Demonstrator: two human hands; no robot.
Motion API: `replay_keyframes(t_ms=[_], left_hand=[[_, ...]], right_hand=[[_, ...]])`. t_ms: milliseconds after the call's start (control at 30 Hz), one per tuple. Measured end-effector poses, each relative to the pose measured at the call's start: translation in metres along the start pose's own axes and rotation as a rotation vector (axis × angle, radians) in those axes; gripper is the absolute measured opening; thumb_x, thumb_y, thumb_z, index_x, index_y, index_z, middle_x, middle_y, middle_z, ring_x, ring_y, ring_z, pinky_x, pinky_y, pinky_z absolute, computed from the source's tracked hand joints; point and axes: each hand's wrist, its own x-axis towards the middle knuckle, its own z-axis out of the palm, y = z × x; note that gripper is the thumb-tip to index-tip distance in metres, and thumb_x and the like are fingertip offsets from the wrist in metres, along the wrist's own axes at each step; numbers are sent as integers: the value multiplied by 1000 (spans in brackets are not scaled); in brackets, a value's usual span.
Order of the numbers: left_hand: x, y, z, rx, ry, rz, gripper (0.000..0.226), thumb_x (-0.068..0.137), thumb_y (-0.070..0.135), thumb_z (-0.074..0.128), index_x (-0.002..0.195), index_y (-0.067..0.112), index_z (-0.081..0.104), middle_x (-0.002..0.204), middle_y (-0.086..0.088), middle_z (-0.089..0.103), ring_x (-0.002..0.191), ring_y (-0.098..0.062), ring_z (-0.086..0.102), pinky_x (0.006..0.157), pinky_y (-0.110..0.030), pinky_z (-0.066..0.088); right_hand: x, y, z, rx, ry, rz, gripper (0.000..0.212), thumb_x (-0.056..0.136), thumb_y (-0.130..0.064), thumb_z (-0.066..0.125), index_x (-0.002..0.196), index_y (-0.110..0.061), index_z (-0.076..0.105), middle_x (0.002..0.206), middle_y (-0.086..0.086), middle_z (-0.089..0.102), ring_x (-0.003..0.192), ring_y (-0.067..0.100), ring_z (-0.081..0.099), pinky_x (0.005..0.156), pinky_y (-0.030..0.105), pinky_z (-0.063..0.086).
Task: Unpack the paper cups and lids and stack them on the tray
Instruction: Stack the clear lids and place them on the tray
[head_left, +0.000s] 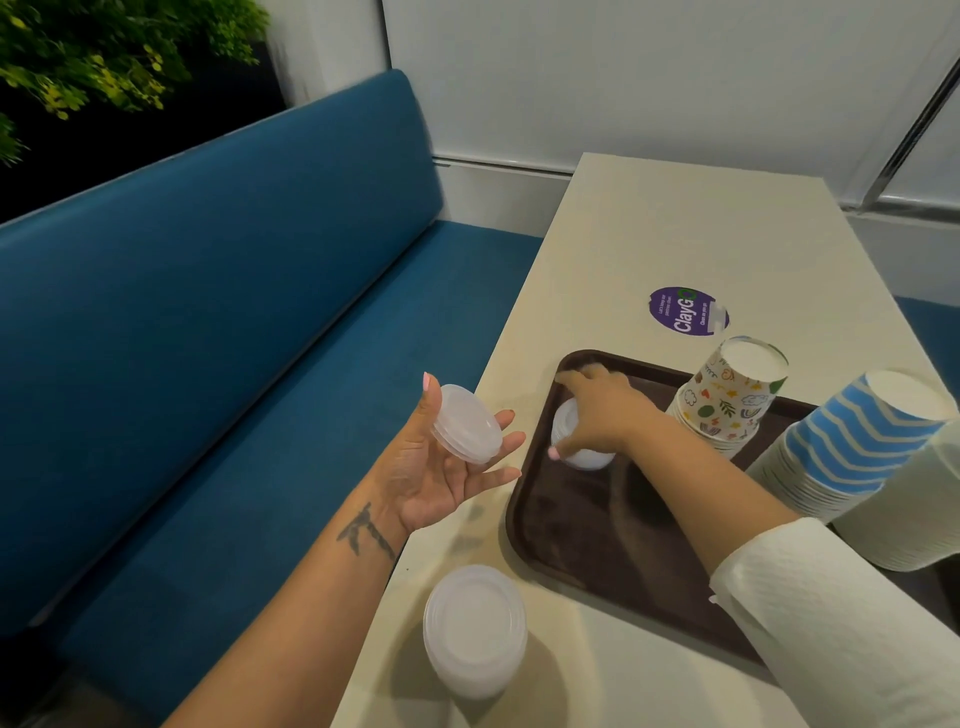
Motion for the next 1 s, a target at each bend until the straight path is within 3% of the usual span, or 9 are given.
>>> replay_keyframes(t_ms=[67, 133, 233, 333, 567, 700, 767, 867, 1000], left_hand=[[0, 0, 0, 4, 3, 1, 126, 24, 59, 90, 133, 12, 45, 120, -18, 66, 101, -37, 68, 76, -55, 56], [1, 1, 0, 3, 8, 0, 123, 26, 60, 89, 131, 11, 47, 119, -18, 66, 102, -37, 67, 78, -56, 55], [-1, 2, 4, 57, 15, 7, 93, 49, 68, 75, 119, 11, 56, 110, -15, 69, 105, -36, 65, 86, -56, 51], [-1, 2, 9, 100, -1, 36, 69, 70, 69, 49, 113, 16, 62, 103, -10, 71, 103, -30, 65, 84, -55, 52], [-1, -4, 14, 115, -54, 45, 64, 71, 64, 52, 118, 21, 61, 109, -4, 67, 95, -30, 68, 72, -52, 59], [1, -6, 19, 152, -70, 6, 62, 71, 70, 47, 105, 24, 72, 109, -4, 68, 104, -33, 63, 85, -59, 51], [3, -4, 19, 196, -53, -39, 75, 68, 79, 42, 106, 23, 74, 109, -7, 62, 108, -33, 55, 92, -57, 47], [9, -2, 14, 193, 15, -83, 104, 65, 86, 44, 139, 14, 48, 112, -8, 52, 104, -27, 48, 96, -50, 45], [14, -1, 9, 143, 97, -81, 98, 77, 75, 41, 151, 14, 22, 139, -7, 48, 123, -28, 45, 105, -50, 40]], right_hand=[[-6, -12, -10, 161, 204, -106, 69, 80, -41, 71, 140, -25, 40, 148, 3, 37, 131, 24, 39, 103, 39, 40], [-16, -29, -22, 401, 272, -229, 48, 87, -38, 65, 131, -28, 50, 138, -5, 48, 119, 14, 48, 99, 32, 43], [-35, -55, -38, 672, -5, -361, 57, 82, -37, 72, 133, -33, 47, 136, -12, 47, 122, 8, 44, 96, 26, 39], [-46, -71, -37, 613, -158, -451, 77, 74, -31, 80, 139, -33, 39, 140, -12, 43, 125, 6, 41, 99, 25, 41], [-51, -71, -36, 578, -79, -446, 71, 72, -24, 82, 131, -34, 43, 124, -11, 51, 109, 10, 52, 86, 22, 51], [-53, -66, -40, 528, -50, -419, 67, 70, -23, 80, 127, -32, 47, 120, -10, 53, 103, 11, 55, 83, 25, 52], [-51, -60, -45, 505, -26, -394, 64, 71, -21, 79, 126, -32, 48, 118, -10, 52, 102, 12, 55, 79, 23, 49], [-41, -41, -49, 408, 35, -298, 66, 71, -22, 77, 130, -29, 47, 119, -9, 50, 104, 14, 52, 79, 24, 45], [-25, -12, -42, 66, 43, -110, 74, 69, -28, 77, 134, -26, 41, 122, 3, 51, 101, 21, 52, 80, 30, 50]])
